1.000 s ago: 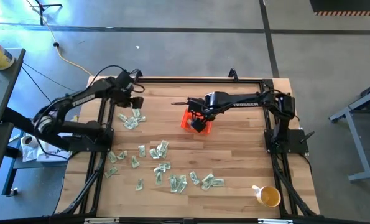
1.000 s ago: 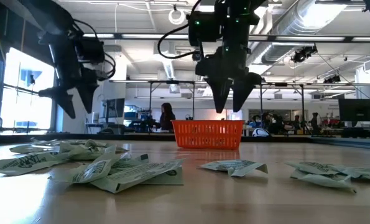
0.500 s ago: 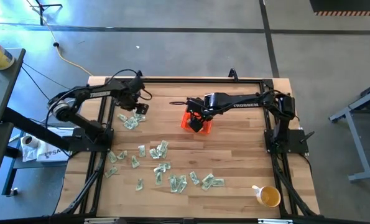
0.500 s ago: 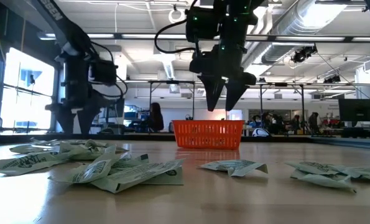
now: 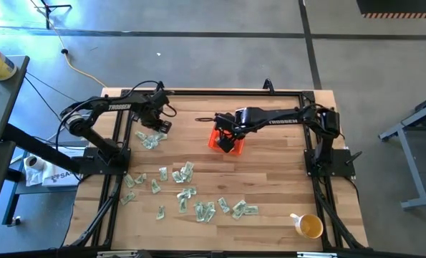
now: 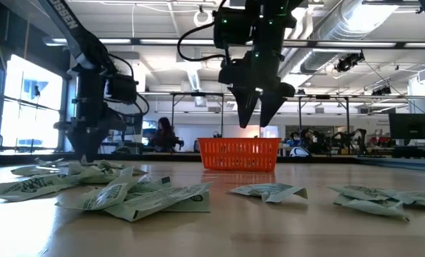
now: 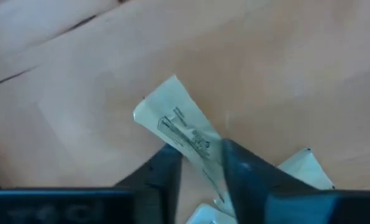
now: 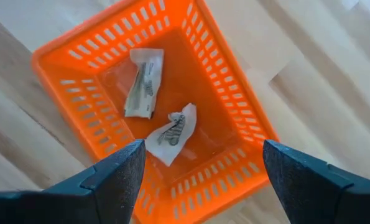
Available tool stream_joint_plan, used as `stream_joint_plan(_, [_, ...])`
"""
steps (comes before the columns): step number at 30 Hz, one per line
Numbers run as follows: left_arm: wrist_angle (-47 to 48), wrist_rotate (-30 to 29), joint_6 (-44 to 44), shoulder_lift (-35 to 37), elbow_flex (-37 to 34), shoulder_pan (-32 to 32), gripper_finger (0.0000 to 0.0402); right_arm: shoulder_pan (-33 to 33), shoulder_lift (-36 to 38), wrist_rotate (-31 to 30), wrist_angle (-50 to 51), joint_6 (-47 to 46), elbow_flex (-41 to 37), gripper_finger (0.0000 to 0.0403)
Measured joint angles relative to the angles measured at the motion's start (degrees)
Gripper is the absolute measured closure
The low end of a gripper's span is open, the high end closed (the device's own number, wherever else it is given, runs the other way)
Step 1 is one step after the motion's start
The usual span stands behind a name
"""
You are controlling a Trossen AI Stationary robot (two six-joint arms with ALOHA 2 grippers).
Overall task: Pick and place Stevia / Truvia into bins
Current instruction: Put the green stevia packet into the orange basket
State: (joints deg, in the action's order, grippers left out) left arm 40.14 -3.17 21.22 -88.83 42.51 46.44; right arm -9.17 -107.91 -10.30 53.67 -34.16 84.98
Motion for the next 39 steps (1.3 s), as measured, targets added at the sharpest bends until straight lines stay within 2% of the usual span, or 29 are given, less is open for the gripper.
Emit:
stream_joint_plan(6, [-2.8, -1.4, -1.1, 2.6, 1.7, -0.1, 0.0369, 3.8, 3.9, -6.8, 0.1, 0.6, 0.0, 0.0089])
stream_joint_plan(11, [-4.6, 0.6, -1.3, 8.0, 3.2, -2.6, 0.0371, 7.8, 7.6, -12.3, 2.5, -0.5, 0.0, 0.0089])
stream_joint_plan(16, [-15.8, 12.3, -1.3, 15.1, 4.4, -11.7, 0.0356, 13.5, 9.6, -14.8, 9.6, -4.5, 0.0, 0.0089])
stream_joint_plan(18, [-22.8, 14.4, -0.6, 16.7, 4.5, -17.0, 0.0360, 15.7, 9.7, -14.9, 13.6, -8.1, 0.0, 0.0089])
stream_joint_plan(22, [-32.8, 12.9, 1.3, 14.8, 4.5, -25.8, 0.0369, 20.5, 9.8, -14.9, 20.2, -18.0, 0.0, 0.0089])
stream_joint_plan(25, [-40.4, 12.7, 3.0, 10.0, 4.6, -28.5, 0.0368, 24.0, 9.8, -14.4, 23.3, -24.8, 0.0, 0.0089])
stream_joint_plan(29, [-41.6, 13.5, 1.7, 1.1, 9.3, -28.4, 0.0336, 27.7, 9.8, -12.5, 25.6, -31.0, 0.0, 0.0089])
stream_joint_plan(33, [-38.7, 18.0, -2.3, -5.9, 15.6, -28.6, 0.0289, 30.9, 9.8, -10.6, 26.2, -33.9, 0.0, 0.0089])
stream_joint_plan(39, [-30.4, 18.9, -4.9, -8.9, 22.1, -29.2, 0.0210, 34.8, 9.7, -8.6, 26.2, -33.7, 0.0, 0.0089])
